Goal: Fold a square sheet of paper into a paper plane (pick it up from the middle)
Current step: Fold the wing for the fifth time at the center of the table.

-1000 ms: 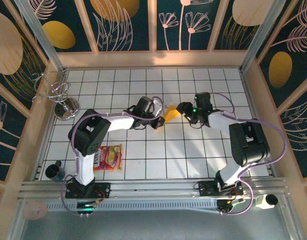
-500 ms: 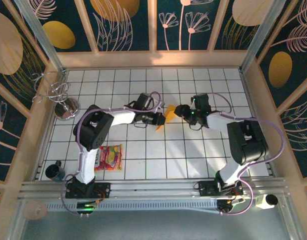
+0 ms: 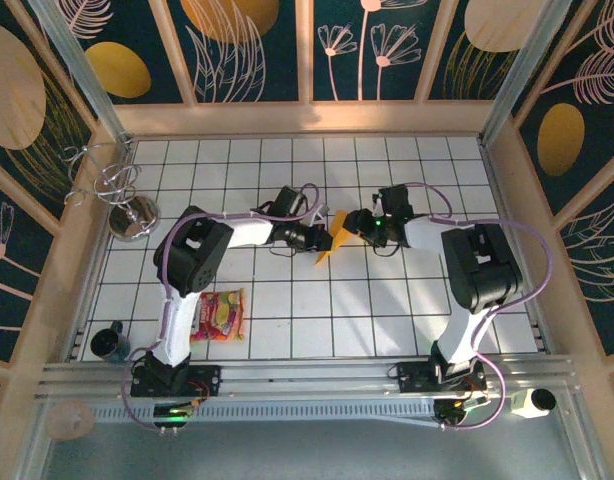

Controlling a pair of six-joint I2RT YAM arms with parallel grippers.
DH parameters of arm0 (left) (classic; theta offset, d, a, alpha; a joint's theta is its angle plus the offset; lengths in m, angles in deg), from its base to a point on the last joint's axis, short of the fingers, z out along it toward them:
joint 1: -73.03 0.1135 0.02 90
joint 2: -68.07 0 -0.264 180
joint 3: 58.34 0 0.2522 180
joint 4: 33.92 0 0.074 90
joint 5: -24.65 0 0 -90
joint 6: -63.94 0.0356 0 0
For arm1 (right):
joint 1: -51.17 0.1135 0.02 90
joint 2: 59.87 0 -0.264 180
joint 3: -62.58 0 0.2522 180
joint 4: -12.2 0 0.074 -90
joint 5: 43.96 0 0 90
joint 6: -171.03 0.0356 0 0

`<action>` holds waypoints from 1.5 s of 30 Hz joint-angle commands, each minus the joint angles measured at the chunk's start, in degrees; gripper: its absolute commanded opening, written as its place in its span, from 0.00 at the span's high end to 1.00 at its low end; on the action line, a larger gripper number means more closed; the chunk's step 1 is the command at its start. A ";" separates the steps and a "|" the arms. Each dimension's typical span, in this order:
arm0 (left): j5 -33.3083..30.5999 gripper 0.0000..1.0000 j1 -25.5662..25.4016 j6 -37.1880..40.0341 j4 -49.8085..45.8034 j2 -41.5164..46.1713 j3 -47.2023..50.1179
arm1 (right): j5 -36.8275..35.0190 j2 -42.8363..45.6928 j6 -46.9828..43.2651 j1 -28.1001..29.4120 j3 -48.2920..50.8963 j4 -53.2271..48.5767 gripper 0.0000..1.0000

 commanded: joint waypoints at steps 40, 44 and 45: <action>6.40 0.96 2.58 -24.39 27.02 3.13 11.72 | 2.83 -4.22 -7.49 0.02 -4.12 -2.16 0.43; 5.83 0.93 2.62 -23.85 26.48 2.68 11.83 | 0.40 -6.45 -7.35 0.60 -5.99 -4.81 0.43; 5.59 0.92 2.59 -23.64 26.28 2.64 11.83 | -0.41 -6.99 -7.19 0.80 -6.56 -5.59 0.44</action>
